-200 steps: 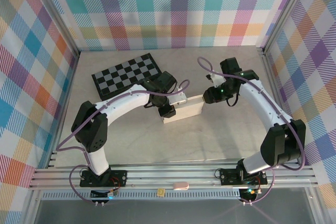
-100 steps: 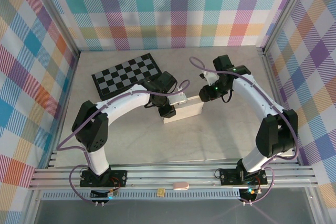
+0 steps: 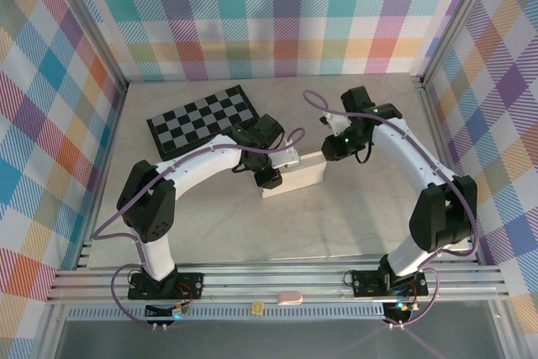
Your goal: Fold the paper box
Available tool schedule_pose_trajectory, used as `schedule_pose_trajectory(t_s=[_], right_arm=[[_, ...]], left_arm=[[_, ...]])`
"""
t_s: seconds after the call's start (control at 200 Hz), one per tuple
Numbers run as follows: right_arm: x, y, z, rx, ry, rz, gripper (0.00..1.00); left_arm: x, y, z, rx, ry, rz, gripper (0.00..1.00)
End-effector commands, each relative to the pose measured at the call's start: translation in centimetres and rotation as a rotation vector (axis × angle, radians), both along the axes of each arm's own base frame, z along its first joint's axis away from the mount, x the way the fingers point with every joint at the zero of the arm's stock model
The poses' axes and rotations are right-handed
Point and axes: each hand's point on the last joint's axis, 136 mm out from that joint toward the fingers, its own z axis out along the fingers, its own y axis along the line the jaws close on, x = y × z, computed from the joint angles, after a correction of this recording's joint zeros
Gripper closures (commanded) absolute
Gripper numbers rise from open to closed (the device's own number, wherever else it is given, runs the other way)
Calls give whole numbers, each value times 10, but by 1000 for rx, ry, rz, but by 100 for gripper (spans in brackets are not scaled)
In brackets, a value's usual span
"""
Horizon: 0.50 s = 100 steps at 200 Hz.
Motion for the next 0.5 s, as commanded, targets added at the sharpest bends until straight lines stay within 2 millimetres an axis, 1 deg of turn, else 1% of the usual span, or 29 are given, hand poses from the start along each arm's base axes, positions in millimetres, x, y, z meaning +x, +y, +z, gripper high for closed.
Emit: schedule_pose_trajectory(t_s=[0.0, 0.17, 0.28, 0.495], right_arm=[[0, 2, 3, -21, -4, 16, 80], [0, 2, -5, -54, 7, 19, 81], [3, 2, -4, -59, -3, 15, 82], [4, 6, 0, -52, -14, 12, 92]], left_arm=[[1, 3, -7, 15, 26, 5, 65], [2, 2, -6, 12, 25, 6, 65], [2, 3, -5, 12, 23, 7, 65], [1, 3, -4, 10, 20, 5, 65]])
